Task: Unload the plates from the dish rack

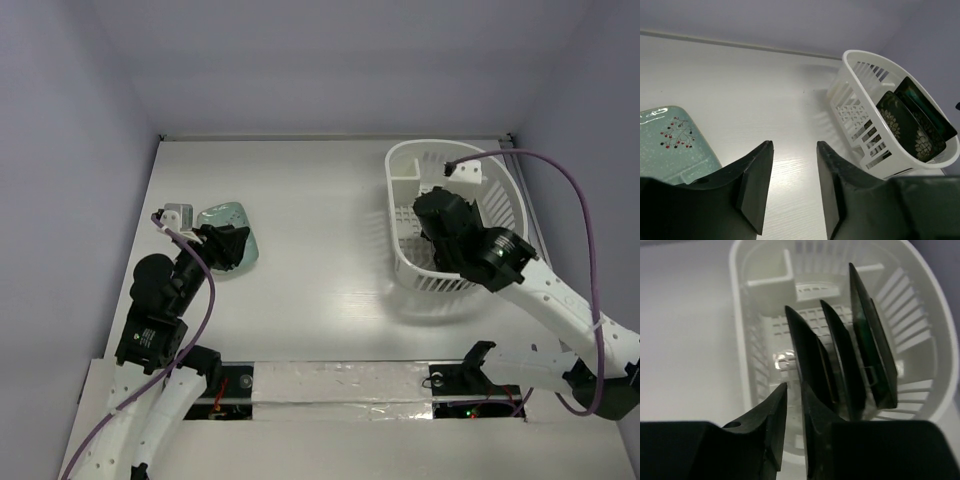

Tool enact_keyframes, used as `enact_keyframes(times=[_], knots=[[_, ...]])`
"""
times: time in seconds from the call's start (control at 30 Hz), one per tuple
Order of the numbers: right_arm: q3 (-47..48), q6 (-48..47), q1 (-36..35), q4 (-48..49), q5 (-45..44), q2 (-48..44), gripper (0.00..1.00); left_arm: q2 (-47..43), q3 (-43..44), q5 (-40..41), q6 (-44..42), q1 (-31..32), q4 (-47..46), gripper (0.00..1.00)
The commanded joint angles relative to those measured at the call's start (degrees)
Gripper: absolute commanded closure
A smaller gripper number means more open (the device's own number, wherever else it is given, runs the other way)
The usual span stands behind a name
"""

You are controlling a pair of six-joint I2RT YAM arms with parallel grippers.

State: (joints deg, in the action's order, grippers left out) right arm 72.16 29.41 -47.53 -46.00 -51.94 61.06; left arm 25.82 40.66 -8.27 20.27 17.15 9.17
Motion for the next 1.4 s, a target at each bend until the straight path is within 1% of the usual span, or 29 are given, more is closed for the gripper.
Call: enact_keyframes(times=[0.0,0.03,0.1,0.23,0.3,0.47,0.6,0.83,1.07,1.17,1.37], knots=[[3.51,-0.04,1.99,-11.48,-0.10,4.06,0.75,0.02,0.82,-0.78,-0.06,-0.27,-3.02,0.60],[3.43,-0.92,2.00,-11.22,0.87,4.77,0.71,-0.25,0.73,-0.78,-0.06,-0.27,-2.93,0.56],[2.73,-1.63,3.05,-10.78,1.49,5.91,0.65,-0.60,0.73,-0.69,-0.14,-0.27,-2.93,0.53],[1.32,-6.54,6.65,-5.88,5.78,8.37,0.61,-0.60,0.73,-0.69,-0.06,-0.27,-2.93,0.51],[1.23,-7.78,7.27,-4.90,5.89,9.86,0.59,-0.69,0.64,-0.78,-0.06,-0.27,-2.93,0.51],[2.63,-10.69,7.80,-3.57,6.24,16.09,0.59,-0.69,0.64,-0.96,-0.06,-0.27,-3.02,0.51],[2.72,-12.09,9.73,-2.34,7.03,19.09,0.58,-0.78,0.64,-1.13,-0.06,-0.27,-3.02,0.51],[1.84,-13.23,12.45,-1.91,4.66,21.29,0.58,-0.86,0.64,-1.40,-0.06,-0.27,-3.02,0.51],[2.19,-14.90,12.98,-2.08,3.52,25.24,0.61,-0.95,0.64,-1.57,-0.06,-0.27,-3.02,0.51],[4.47,-14.38,12.99,-5.15,2.02,27.09,0.64,-0.95,0.64,-1.75,-0.06,-0.27,-3.28,0.51],[7.11,-14.73,12.99,-8.31,-0.35,26.75,0.79,-1.39,0.64,-1.75,-0.06,-0.27,-3.10,0.51]])
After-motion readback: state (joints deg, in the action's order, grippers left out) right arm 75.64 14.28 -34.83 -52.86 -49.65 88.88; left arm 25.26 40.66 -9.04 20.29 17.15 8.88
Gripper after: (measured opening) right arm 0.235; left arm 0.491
